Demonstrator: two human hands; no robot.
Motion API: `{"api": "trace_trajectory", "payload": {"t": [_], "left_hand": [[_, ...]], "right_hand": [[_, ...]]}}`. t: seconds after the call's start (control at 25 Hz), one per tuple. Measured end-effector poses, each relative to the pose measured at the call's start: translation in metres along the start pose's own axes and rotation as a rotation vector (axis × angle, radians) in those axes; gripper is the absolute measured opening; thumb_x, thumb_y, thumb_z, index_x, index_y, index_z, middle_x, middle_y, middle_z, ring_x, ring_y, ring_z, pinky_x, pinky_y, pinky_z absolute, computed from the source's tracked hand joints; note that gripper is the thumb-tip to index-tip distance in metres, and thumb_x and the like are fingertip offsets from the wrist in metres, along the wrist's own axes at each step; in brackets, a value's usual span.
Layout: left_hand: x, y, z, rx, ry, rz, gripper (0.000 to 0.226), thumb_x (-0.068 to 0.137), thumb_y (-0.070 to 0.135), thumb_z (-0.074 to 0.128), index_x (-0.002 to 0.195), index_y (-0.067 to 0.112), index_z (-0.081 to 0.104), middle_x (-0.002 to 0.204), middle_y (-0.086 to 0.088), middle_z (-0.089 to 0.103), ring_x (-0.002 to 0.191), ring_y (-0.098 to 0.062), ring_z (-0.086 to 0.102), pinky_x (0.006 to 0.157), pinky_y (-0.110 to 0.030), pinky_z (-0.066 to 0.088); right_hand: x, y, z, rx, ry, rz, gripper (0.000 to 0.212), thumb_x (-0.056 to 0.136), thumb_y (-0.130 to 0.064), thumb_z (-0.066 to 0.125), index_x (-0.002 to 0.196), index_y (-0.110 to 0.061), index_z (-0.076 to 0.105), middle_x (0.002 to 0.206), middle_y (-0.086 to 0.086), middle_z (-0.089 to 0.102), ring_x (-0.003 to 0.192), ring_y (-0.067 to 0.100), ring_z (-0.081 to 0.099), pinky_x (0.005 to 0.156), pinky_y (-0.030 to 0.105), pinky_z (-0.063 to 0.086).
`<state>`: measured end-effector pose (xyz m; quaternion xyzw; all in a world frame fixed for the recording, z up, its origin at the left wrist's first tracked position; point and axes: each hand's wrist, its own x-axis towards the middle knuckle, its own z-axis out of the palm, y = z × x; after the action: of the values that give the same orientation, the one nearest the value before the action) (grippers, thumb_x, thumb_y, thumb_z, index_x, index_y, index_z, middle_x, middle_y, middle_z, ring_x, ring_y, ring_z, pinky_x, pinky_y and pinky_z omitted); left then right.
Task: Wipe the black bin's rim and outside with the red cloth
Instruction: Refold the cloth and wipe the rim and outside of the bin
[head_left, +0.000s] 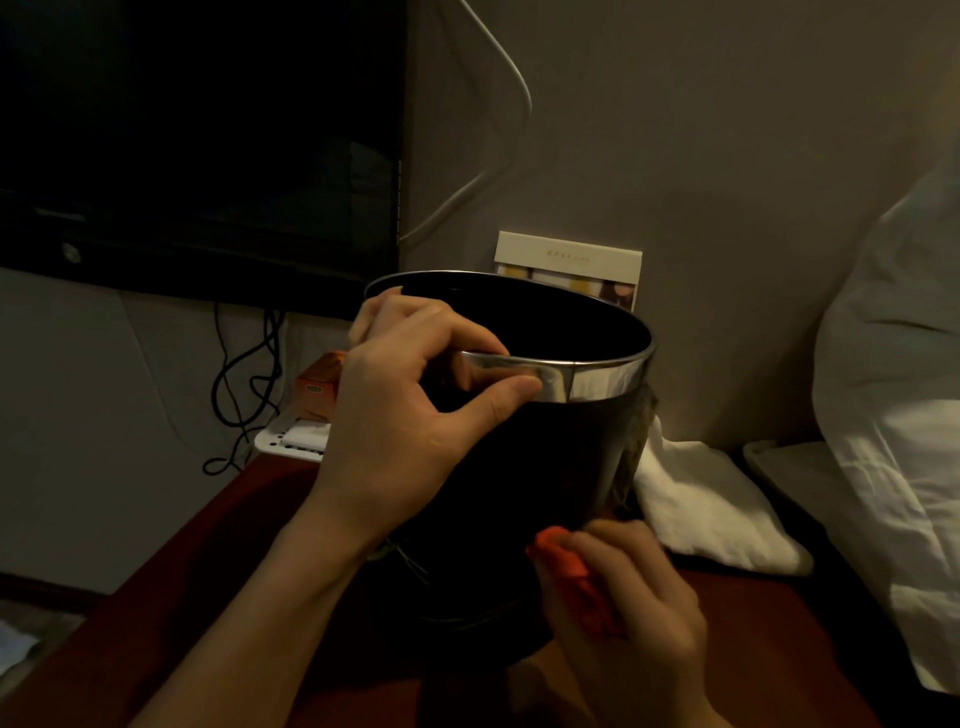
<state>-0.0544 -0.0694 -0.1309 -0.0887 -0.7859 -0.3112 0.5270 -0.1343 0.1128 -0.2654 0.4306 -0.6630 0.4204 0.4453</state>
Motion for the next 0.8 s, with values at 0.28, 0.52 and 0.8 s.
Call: {"api": "trace_trajectory", "payload": {"t": [0.28, 0.52, 0.8], "left_hand": [[0.0, -0.001, 0.001, 0.014, 0.007, -0.006, 0.02, 0.075, 0.044, 0.069, 0.086, 0.03, 0.06, 0.097, 0.017, 0.054, 0.098, 0.008, 0.044, 0.09, -0.032, 0.037], [0.001, -0.001, 0.001, 0.019, 0.009, -0.003, 0.021, 0.075, 0.047, 0.067, 0.086, 0.03, 0.059, 0.089, 0.016, 0.056, 0.098, 0.007, 0.045, 0.09, -0.03, 0.037], [0.0, 0.002, 0.002, 0.028, 0.023, 0.013, 0.019, 0.077, 0.04, 0.069, 0.087, 0.026, 0.062, 0.085, 0.018, 0.057, 0.096, 0.006, 0.046, 0.092, -0.042, 0.04]], "right_hand": [[-0.01, -0.005, 0.006, 0.019, 0.004, 0.034, 0.019, 0.085, -0.022, 0.081, 0.089, -0.004, 0.08, 0.091, 0.005, 0.069, 0.078, 0.011, 0.063, 0.073, 0.019, 0.053], [0.016, 0.001, -0.012, -0.019, 0.059, 0.11, 0.024, 0.087, -0.027, 0.076, 0.097, -0.005, 0.079, 0.096, 0.005, 0.068, 0.086, 0.006, 0.063, 0.082, 0.011, 0.048], [-0.008, -0.008, 0.011, -0.021, -0.015, -0.078, 0.01, 0.082, -0.012, 0.085, 0.088, -0.005, 0.081, 0.09, 0.007, 0.071, 0.07, 0.02, 0.064, 0.065, 0.031, 0.055]]}}
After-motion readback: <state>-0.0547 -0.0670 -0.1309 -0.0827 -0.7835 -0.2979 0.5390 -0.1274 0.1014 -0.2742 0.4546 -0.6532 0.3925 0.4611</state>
